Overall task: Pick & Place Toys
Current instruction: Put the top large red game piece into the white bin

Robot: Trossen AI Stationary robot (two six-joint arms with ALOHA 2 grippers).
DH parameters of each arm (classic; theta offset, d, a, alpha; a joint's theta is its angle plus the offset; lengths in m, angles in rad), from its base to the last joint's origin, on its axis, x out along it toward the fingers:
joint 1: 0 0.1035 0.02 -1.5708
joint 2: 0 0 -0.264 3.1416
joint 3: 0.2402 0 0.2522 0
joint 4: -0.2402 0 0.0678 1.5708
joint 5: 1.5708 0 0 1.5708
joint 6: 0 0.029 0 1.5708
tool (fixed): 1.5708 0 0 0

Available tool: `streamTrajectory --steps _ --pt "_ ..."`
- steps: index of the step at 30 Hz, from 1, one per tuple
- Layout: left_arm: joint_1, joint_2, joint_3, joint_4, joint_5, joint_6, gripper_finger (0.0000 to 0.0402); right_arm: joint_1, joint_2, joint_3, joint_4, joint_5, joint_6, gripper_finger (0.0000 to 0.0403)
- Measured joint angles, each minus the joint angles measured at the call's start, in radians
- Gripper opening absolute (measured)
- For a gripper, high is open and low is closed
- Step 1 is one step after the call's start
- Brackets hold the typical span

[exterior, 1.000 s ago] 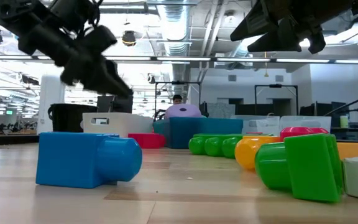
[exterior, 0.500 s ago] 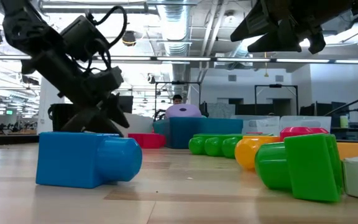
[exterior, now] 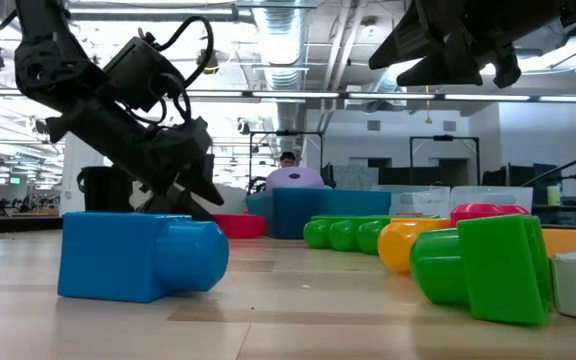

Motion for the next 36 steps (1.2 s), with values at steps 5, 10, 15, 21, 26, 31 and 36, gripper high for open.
streamTrajectory --steps 5,10,15,21,26,31,36 --pt "0.0 0.008 0.0 0.022 -0.001 0.0 0.017 0.0 0.0 0.0 0.0 -0.001 0.0 0.0234" --pt "0.033 0.008 -0.001 0.047 0.001 0.001 0.0163 0.0 0.0 0.0 0.0 -0.001 0.0 0.0234" --pt "0.086 0.008 -0.001 0.044 0.001 0.0 0.0155 0.0 0.0 0.0 0.0 -0.001 0.001 0.0234" --pt "0.112 0.008 -0.001 0.042 0.002 0.0 0.0147 0.0 0.0 0.0 0.0 -0.003 0.002 0.0234" --pt "0.109 0.008 -0.001 0.043 0.102 -0.008 0.0149 0.0 0.0 0.0 0.0 -0.002 0.002 0.0234" --pt "0.108 0.008 -0.001 0.043 0.143 -0.01 0.0146 0.0 0.0 0.0 0.0 -0.002 0.002 0.0234" --pt "0.108 0.008 -0.001 0.048 0.143 -0.01 0.0145 -0.01 0.0 0.0 0.0 -0.018 0.002 0.0234"
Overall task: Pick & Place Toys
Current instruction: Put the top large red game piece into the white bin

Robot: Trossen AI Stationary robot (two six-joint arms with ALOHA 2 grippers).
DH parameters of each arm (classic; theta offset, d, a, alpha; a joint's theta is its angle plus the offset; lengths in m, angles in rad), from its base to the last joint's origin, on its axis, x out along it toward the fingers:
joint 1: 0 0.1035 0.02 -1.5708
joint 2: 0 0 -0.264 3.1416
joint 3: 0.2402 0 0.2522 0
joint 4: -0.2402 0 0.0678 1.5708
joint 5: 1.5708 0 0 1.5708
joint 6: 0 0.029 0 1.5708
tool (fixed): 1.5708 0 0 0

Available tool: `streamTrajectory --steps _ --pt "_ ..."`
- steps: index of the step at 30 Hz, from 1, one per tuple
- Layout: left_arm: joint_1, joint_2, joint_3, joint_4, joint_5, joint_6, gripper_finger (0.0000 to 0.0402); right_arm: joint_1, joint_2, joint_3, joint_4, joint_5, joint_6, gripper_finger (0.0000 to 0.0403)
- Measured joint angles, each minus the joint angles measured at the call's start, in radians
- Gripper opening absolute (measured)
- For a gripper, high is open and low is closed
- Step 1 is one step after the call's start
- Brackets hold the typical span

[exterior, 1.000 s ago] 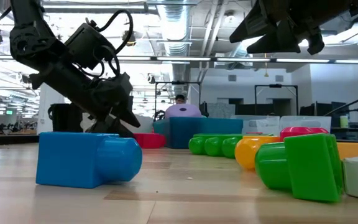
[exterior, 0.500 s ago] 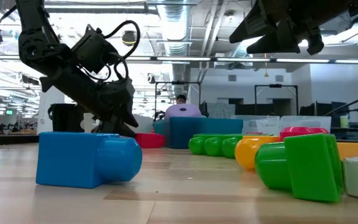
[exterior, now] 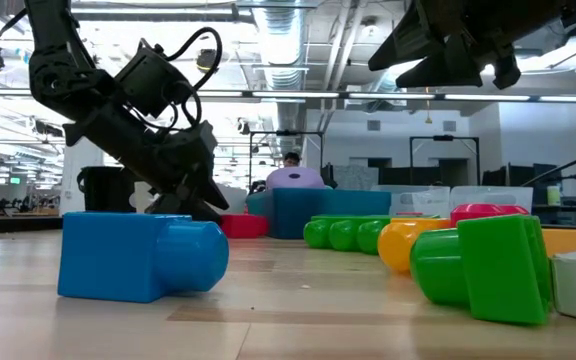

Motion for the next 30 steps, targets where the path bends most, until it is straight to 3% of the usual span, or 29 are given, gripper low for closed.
streamTrajectory --steps 15,22,30 --pt "0.037 0.0 0.0 0.063 0.0 0.008 0.0144 -0.015 0.0 0.0 0.0 -0.027 0.0 0.0234" --pt "0.048 0.0 0.0 0.062 0.106 0.004 0.0144 -0.015 0.0 0.0 0.0 -0.026 0.0 0.0234" --pt "0.048 0.0 0.0 0.062 0.111 0.003 0.0139 -0.015 0.0 0.0 0.0 -0.026 0.0 0.0234"
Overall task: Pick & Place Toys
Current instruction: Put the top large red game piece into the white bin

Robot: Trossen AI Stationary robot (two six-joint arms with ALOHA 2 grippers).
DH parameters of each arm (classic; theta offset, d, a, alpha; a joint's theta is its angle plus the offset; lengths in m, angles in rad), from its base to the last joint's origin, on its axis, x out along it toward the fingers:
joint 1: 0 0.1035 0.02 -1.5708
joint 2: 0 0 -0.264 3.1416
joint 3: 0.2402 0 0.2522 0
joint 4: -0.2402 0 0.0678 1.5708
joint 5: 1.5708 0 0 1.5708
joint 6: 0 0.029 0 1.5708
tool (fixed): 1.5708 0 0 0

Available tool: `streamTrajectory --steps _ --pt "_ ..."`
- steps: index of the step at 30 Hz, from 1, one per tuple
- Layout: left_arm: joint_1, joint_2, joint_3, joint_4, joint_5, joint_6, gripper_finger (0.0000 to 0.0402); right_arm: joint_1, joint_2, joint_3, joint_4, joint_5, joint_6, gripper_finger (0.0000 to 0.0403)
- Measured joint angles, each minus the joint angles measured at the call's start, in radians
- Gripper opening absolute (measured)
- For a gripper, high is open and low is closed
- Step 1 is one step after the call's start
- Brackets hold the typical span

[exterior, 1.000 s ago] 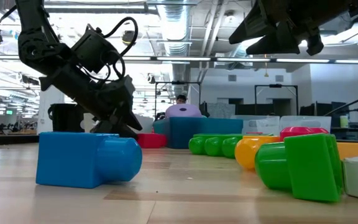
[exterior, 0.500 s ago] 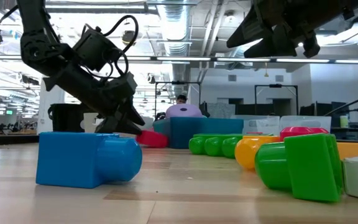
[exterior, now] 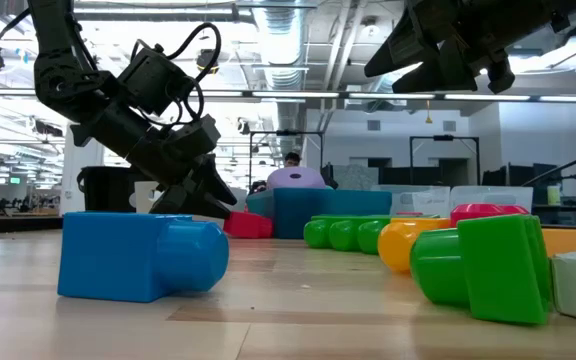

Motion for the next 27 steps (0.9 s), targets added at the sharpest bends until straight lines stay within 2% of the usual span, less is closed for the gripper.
streamTrajectory --steps 5,12,20,27 --pt "0.0 0.0 0.0 0.0 0.001 0.0 0.0105 0.0 0.0 0.0 0.0 0.0 0.0 0.0234" --pt "0.0 -0.002 0.001 0.007 -0.002 0.001 0.001 0.0 0.0 0.0 0.0 0.0 0.0 0.0234" --pt "-0.001 -0.022 0.0 0.059 -0.007 -0.022 0.0001 0.0 0.0 0.0 0.0 0.0 0.0 0.0234" --pt "-0.023 -0.154 0.0 0.007 -0.066 -0.021 0.0 0.0 0.0 0.0 0.0 -0.006 0.0 0.0234"
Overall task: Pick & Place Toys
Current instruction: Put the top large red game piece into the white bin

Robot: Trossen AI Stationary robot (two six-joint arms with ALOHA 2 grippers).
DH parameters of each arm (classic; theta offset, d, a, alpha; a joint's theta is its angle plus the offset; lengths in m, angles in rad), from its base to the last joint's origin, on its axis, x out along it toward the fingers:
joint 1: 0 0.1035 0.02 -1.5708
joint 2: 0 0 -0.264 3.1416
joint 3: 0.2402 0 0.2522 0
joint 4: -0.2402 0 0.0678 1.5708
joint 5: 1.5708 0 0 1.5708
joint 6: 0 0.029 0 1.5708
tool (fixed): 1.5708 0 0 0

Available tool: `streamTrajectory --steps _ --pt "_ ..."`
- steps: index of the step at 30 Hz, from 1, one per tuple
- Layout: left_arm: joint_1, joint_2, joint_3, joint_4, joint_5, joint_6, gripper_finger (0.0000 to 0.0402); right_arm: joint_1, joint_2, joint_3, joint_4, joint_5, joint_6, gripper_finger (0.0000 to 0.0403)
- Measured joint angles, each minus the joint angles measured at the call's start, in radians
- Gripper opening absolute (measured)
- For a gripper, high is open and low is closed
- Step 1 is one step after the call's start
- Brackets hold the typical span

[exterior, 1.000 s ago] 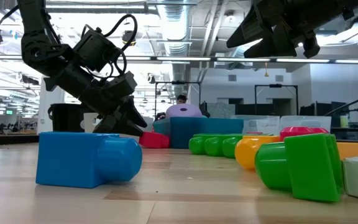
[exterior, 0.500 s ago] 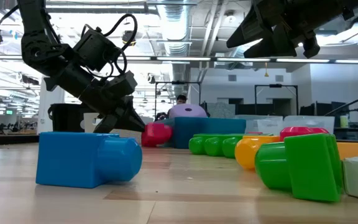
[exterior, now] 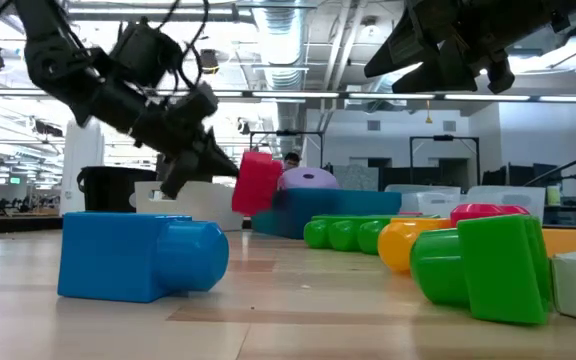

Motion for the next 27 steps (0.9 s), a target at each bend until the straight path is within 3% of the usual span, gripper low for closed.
streamTrajectory --steps 6,13,20,27 --pt "-0.03 -0.202 0.0 -0.077 -0.107 0.001 0.0 0.0 0.0 0.0 0.004 -0.025 0.0 0.0234" --pt "-0.02 -0.4 0.0 -0.267 -0.35 -0.007 0.0 0.0 0.0 0.0 0.011 -0.025 0.0 0.0234" --pt "0.019 -0.442 0.0 -0.483 -0.359 -0.144 0.0008 0.0 0.0 0.0 0.016 -0.025 0.0 0.0234" --pt "0.07 -0.442 0.0 -0.533 -0.36 -0.239 0.0064 0.0 0.0 0.0 0.019 -0.025 0.0 0.0234"
